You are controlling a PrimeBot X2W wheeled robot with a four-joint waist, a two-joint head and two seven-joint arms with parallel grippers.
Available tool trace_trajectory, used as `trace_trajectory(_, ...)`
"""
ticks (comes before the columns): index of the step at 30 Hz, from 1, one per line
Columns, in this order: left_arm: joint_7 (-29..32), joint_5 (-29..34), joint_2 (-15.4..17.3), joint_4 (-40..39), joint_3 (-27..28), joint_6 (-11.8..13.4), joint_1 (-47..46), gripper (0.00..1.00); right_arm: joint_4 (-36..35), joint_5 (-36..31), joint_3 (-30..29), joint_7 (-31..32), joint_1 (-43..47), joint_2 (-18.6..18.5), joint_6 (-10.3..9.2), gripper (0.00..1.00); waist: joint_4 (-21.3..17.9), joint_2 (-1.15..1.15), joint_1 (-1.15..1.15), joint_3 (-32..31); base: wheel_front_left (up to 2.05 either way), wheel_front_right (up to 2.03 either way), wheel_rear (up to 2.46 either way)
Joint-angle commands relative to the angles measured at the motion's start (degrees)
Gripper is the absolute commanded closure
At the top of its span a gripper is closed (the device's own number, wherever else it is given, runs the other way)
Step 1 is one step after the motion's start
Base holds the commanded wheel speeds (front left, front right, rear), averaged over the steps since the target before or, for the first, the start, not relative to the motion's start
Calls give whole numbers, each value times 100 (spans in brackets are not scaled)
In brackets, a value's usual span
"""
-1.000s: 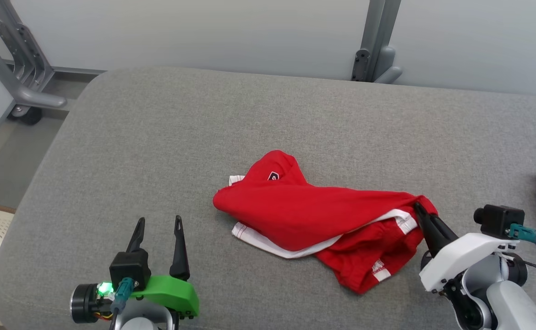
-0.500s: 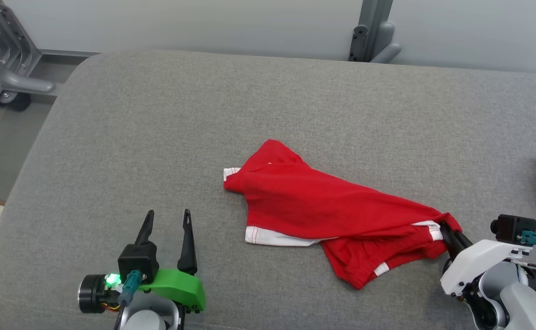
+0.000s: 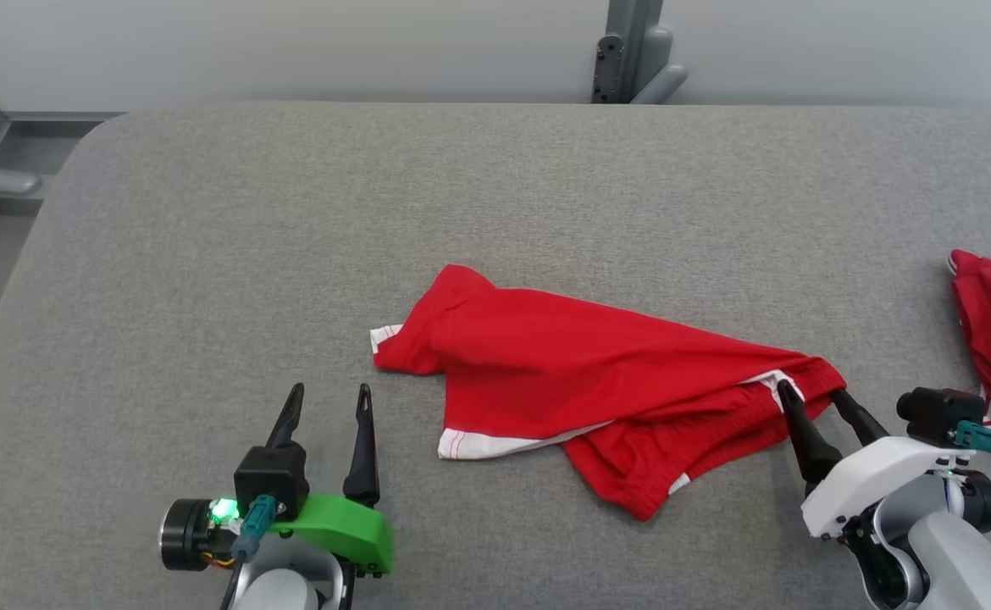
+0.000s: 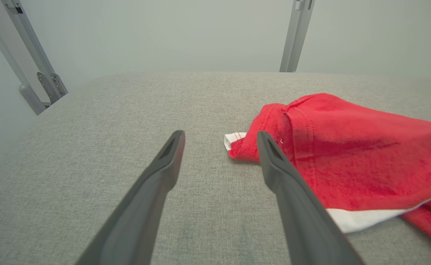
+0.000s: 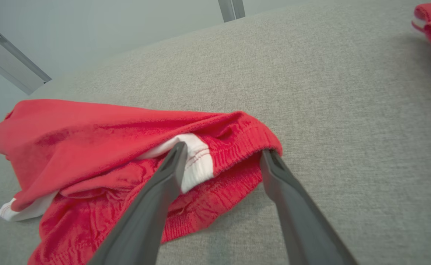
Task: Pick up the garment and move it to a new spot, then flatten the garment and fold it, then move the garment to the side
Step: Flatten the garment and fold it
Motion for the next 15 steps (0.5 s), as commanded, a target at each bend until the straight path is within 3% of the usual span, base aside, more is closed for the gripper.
trace_trajectory(1,3,41,8,5,11,-9,-54,0,-85,29,18,-68,116,-64,-3,0,-148,68,0,-13,0,0,0)
trace_trajectory(10,3,84,-8,-61,9,-43,2,0,-859,-93,-196,-228,573,-137,-3,0,-566,68,0,-70,0,0,0)
trace_trajectory(15,3,94,-10,-131,15,-83,30,0,-1437,-566,-531,-311,743,-11,-3,0,-747,68,0,-150,0,0,0)
